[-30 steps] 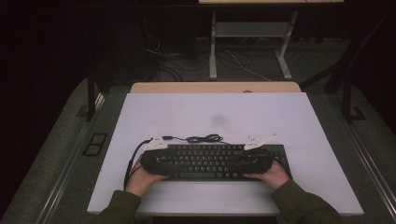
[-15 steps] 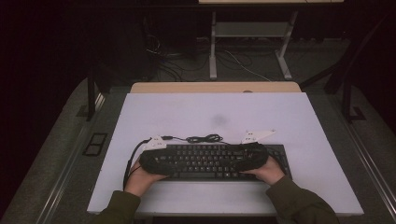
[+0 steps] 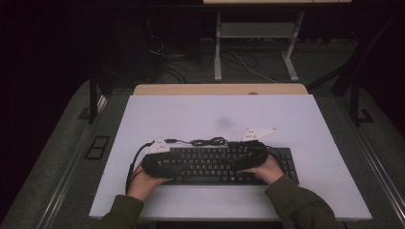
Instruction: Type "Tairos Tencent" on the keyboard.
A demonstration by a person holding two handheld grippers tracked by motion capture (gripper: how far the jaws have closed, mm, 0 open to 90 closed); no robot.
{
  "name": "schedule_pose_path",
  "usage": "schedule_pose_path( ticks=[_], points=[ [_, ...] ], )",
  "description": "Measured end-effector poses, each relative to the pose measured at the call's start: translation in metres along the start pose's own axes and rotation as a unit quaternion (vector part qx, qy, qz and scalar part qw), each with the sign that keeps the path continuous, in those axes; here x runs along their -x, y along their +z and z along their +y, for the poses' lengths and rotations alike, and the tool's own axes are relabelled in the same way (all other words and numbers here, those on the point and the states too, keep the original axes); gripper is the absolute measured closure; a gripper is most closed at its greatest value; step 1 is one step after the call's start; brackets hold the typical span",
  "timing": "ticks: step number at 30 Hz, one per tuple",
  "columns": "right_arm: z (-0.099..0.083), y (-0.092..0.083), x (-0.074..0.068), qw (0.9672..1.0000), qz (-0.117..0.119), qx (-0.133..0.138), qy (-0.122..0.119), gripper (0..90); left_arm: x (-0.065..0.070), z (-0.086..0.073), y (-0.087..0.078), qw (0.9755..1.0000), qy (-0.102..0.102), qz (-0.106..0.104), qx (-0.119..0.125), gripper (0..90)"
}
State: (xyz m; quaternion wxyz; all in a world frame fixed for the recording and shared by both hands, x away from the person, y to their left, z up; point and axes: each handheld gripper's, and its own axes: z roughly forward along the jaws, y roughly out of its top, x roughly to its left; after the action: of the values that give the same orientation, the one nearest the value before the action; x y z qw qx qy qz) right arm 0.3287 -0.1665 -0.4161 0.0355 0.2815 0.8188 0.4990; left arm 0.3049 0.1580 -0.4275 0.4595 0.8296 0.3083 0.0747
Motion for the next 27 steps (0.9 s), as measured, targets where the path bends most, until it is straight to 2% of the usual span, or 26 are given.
schedule_pose_path(
  ticks=[6,16,27],
  points=[
    [0.005,0.008,-0.001,1.0,0.005,0.005,-0.006,23.9,0.0,0.0,0.0,1.0,0.004,0.001,-0.003,42.4],
    [0.004,0.011,-0.003,0.9999,0.007,0.001,-0.009,23.7,-0.003,-0.001,-0.003,1.0,0.006,0.004,-0.007,56.9],
    [0.003,0.013,-0.004,0.9999,0.008,-0.003,-0.011,23.3,-0.008,-0.004,-0.008,0.9998,0.011,0.005,-0.018,78.4]
  ],
)
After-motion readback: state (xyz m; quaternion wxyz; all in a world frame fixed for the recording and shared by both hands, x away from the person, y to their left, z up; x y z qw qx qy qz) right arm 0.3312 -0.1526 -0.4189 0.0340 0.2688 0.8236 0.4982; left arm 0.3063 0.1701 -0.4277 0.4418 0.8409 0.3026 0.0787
